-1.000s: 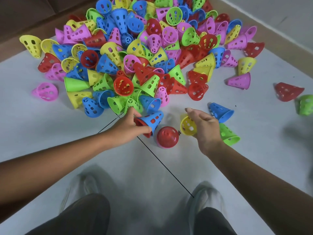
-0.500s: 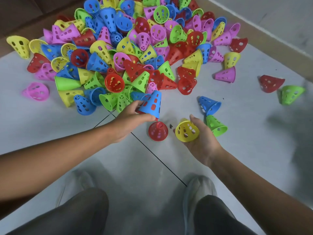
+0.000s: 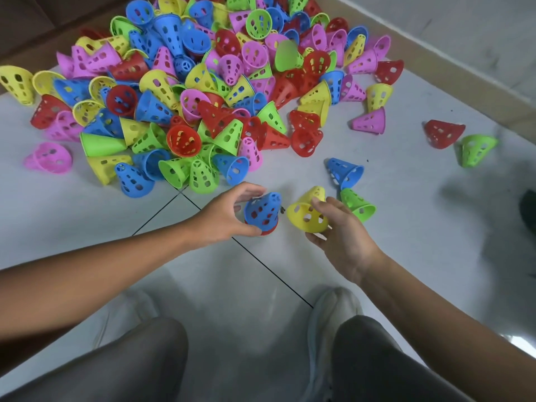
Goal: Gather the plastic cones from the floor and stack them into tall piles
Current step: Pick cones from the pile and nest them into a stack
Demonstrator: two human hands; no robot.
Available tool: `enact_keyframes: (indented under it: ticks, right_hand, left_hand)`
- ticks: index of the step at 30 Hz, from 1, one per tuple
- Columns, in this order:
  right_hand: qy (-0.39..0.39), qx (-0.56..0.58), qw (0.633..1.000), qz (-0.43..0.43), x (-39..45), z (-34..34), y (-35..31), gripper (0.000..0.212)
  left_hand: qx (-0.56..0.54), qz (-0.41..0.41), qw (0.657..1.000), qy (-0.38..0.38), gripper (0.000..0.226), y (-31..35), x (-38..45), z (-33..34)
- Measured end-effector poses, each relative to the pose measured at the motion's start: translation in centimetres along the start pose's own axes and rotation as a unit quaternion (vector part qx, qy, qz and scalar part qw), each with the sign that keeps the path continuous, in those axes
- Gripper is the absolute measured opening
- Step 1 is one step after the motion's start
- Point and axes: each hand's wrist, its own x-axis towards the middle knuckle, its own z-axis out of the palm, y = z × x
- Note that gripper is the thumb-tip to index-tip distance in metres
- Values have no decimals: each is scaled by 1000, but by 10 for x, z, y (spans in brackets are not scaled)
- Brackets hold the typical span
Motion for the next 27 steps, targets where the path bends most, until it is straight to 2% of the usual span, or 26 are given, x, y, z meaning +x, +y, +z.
enact_keyframes:
  ticks: [1, 3, 7, 10, 14, 19, 23, 27]
  right_hand:
    - [7, -2, 1000, -9, -2, 1, 0, 81]
    - [19, -21, 999, -36, -6, 5, -4, 86]
    - [40, -104, 987, -112, -4, 25, -13, 68]
    - [51, -195, 960, -192, 3, 46, -11, 58]
    - [13, -310, 914, -262, 10, 66, -2, 56]
    - [-6, -467, 832, -299, 8, 67, 8, 55]
    - [-16, -509, 808, -295, 12, 64, 10, 56]
    - [-25, -515, 807, -288, 16, 56, 10, 54]
  left_hand:
    - [8, 0, 1000, -2, 77, 0, -2, -1]
    - [18, -3, 1000, 4, 73, 0, -5, -3]
    - [34, 8, 999, 29, 54, -2, -10, -11]
    - [65, 9, 997, 42, 45, -8, -13, -23]
    - [87, 12, 994, 59, 39, -13, -14, -41]
    - [117, 27, 990, 75, 32, -11, -16, -55]
    - [132, 37, 986, 90, 30, -10, -11, -58]
    - [150, 54, 982, 102, 26, -5, -5, -66]
